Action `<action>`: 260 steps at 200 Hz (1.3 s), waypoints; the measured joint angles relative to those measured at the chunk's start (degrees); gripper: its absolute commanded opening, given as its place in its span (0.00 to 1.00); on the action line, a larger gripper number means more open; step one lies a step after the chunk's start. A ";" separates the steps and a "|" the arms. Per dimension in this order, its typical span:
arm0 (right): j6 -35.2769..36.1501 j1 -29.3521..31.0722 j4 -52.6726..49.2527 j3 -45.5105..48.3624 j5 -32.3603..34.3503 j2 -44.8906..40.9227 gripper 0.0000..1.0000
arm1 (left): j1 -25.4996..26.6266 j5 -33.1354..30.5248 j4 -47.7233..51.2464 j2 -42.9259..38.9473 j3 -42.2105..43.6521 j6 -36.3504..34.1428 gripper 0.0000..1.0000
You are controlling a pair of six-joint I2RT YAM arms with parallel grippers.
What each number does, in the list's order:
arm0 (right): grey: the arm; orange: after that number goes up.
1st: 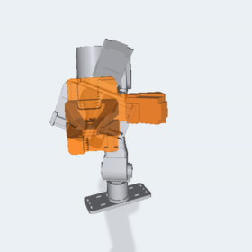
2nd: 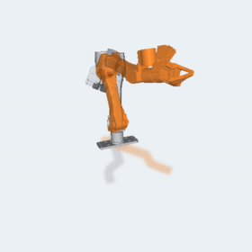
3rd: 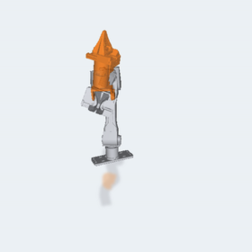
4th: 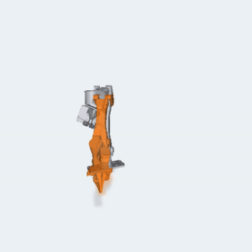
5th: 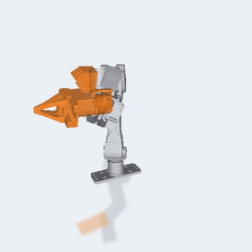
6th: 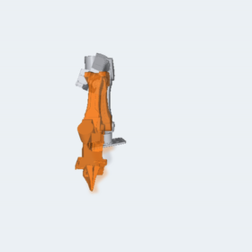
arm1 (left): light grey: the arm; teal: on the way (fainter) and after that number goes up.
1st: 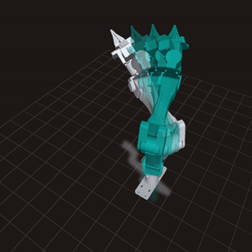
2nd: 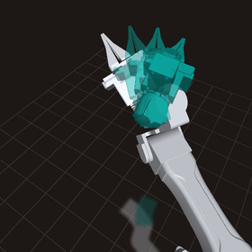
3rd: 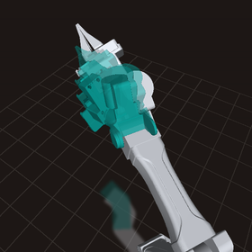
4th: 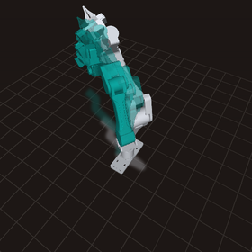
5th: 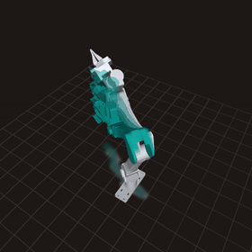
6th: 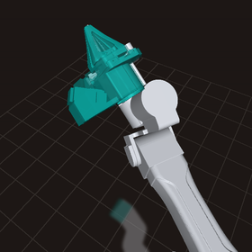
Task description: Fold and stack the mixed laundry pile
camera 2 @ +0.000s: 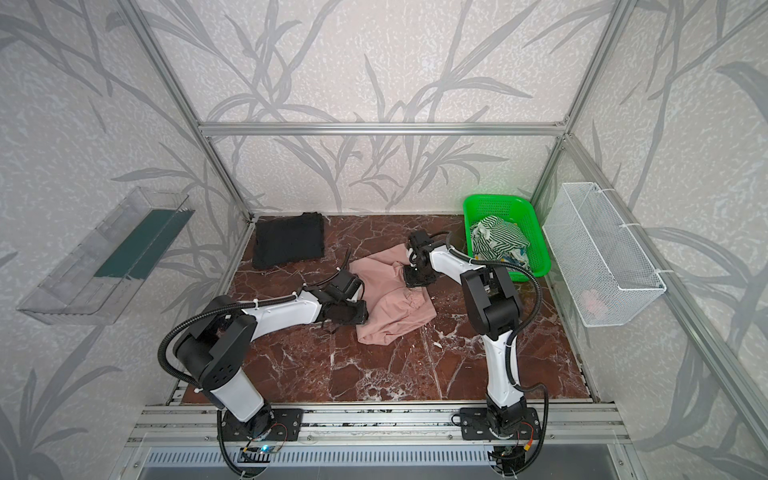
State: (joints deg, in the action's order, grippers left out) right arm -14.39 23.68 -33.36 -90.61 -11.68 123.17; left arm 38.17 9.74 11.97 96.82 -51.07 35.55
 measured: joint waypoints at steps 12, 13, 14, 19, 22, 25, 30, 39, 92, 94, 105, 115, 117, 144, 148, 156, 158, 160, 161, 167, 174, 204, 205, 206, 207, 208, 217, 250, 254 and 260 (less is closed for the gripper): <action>0.70 0.00 0.44 -2.80 -0.50 1.90 0.47 | 2.80 2.12 -3.58 -0.20 1.40 1.79 0.40; 0.79 0.00 0.50 -2.91 -0.57 1.97 0.48 | 2.95 2.25 -3.78 -0.20 1.44 1.86 0.40; 1.01 0.00 0.57 -3.10 -0.63 2.10 0.48 | 3.26 2.51 -4.22 -0.20 1.57 2.05 0.40; 1.14 0.00 0.98 -3.61 -0.79 2.38 0.51 | 4.37 3.63 -5.77 -0.17 2.05 2.84 0.40; 1.18 0.00 1.25 -3.80 -0.81 2.51 0.53 | 5.07 4.26 -6.80 -0.17 2.36 3.28 0.40; 1.40 0.00 1.51 -3.91 -0.81 2.54 0.55 | 5.73 5.01 -7.63 -0.15 2.62 3.74 0.40; 1.68 0.00 1.79 -3.93 -0.74 2.54 0.58 | 6.73 6.01 -8.81 -0.13 3.06 4.33 0.40; 2.10 0.00 2.12 -3.93 -0.57 2.49 0.62 | 8.52 8.17 -10.88 -0.13 3.74 5.40 0.42; 6.12 0.02 2.10 1.40 5.88 -7.28 0.77 | 9.35 10.73 -5.66 -9.25 2.40 4.94 0.61; 6.16 0.00 2.14 1.81 6.32 -8.15 0.77 | 9.05 10.67 -4.96 -9.81 2.14 4.90 0.61; 6.32 0.00 2.10 3.89 7.13 -13.31 0.77 | 7.02 8.39 -1.46 -12.92 0.17 3.28 0.65; 6.21 0.00 2.27 5.53 7.69 -17.68 0.78 | 4.55 6.51 1.40 -14.91 -1.88 1.88 0.69; 6.14 0.00 2.32 5.84 7.61 -18.53 0.77 | 4.04 6.16 1.86 -15.23 -2.29 1.44 0.70; 3.34 0.00 3.74 12.44 6.58 -28.65 0.71 | -4.42 0.61 6.12 -16.00 -7.17 -4.24 0.79; 2.51 0.00 4.42 14.03 6.01 -29.79 0.70 | -5.64 -0.28 6.38 -15.47 -7.78 -5.40 0.79; 0.74 0.02 5.60 17.40 4.46 -31.61 0.68 | -7.54 -1.36 6.75 -14.21 -8.81 -7.19 0.79; 0.44 0.02 5.95 18.27 4.07 -31.93 0.68 | -7.93 -1.60 6.82 -13.86 -9.09 -7.56 0.79; 0.15 0.04 6.25 18.93 3.76 -32.13 0.68 | -8.35 -1.99 6.82 -13.31 -9.40 -8.04 0.79; -0.24 0.07 6.54 19.54 3.54 -32.30 0.68 | -8.57 -2.19 6.84 -12.90 -9.60 -8.41 0.79; -1.53 0.13 7.48 21.99 2.36 -32.76 0.68 | -9.38 -2.82 6.80 -11.19 -10.49 -9.79 0.79; -3.02 0.33 8.76 24.94 0.83 -32.87 0.69 | -9.90 -3.37 6.80 -8.83 -11.58 -11.45 0.79; -10.29 1.29 16.90 37.75 -7.21 -32.20 0.71 | -10.12 -3.61 7.34 1.53 -16.31 -16.65 0.74; -10.67 1.33 17.25 38.18 -7.52 -32.17 0.71 | -10.12 -3.58 7.34 1.90 -16.41 -16.76 0.74; -10.71 1.33 17.40 38.42 -7.63 -32.15 0.71 | -10.12 -3.52 7.34 2.10 -16.44 -16.81 0.73; -10.88 1.38 17.68 38.84 -7.89 -32.11 0.71 | -10.12 -3.43 7.30 2.45 -16.46 -16.83 0.73; -11.13 1.42 17.81 39.04 -8.02 -32.09 0.71 | -10.12 -3.41 7.28 2.60 -16.50 -16.90 0.73; -12.90 1.75 19.63 41.22 -9.49 -31.74 0.71 | -10.12 -3.10 7.37 4.07 -16.55 -17.79 0.70; -16.11 2.14 21.73 42.56 -9.29 -30.12 0.65 | -10.14 -4.11 8.46 5.51 -16.15 -17.33 0.46; -16.13 2.08 21.57 42.56 -8.92 -29.94 0.64 | -10.14 -4.39 8.63 5.51 -16.11 -16.57 0.42; -16.24 1.99 21.27 42.49 -8.11 -29.70 0.61 | -10.19 -4.68 8.83 5.51 -15.89 -16.09 0.35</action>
State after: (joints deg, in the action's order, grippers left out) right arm -30.63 25.67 -12.10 -48.12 -19.79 93.47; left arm 27.99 5.06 20.80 102.32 -66.96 19.46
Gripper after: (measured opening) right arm 0.646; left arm 0.456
